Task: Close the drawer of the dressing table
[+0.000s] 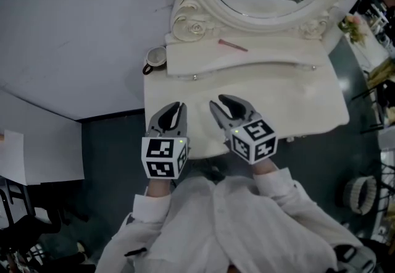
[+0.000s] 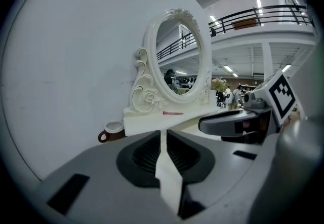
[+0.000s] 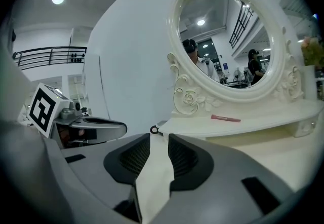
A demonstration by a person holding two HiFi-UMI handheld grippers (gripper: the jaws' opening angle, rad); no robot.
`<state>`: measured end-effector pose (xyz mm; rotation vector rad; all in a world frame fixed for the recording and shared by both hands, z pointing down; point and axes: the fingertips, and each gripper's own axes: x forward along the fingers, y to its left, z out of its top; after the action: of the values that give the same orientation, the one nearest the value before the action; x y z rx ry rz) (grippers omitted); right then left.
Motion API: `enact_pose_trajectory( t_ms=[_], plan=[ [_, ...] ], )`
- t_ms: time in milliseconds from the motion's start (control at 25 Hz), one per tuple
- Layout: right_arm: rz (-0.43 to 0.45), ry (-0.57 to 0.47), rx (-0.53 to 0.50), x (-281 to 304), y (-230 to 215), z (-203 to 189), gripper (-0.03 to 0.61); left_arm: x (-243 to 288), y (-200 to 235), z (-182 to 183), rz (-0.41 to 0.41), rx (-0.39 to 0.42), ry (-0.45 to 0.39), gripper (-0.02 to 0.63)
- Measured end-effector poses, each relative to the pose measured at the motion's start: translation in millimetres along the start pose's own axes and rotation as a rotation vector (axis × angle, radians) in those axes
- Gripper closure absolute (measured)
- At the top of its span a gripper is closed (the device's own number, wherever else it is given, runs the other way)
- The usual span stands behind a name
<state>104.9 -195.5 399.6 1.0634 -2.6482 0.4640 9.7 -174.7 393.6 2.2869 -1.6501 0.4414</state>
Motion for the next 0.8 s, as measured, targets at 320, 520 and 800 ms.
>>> enact_pose_trajectory(
  t_ms=[320, 520, 800],
  plan=[
    [0.003, -0.047, -0.016, -32.4, 14.4, -5.9, 0.563, -23.5, -31.4, -6.2, -0.058, -0.018, -0.038, 0.595],
    [0.035, -0.054, 0.004, -50.9, 27.1, -12.1, 0.571, -35.2, -49.8, -16.6, -0.081, -0.018, -0.018, 0.6],
    [0.066, -0.009, -0.004, -65.4, 42.2, -28.3, 0.571, -42.6, -67.8, -33.0, -0.096, -0.021, 0.026, 0.604]
  ],
)
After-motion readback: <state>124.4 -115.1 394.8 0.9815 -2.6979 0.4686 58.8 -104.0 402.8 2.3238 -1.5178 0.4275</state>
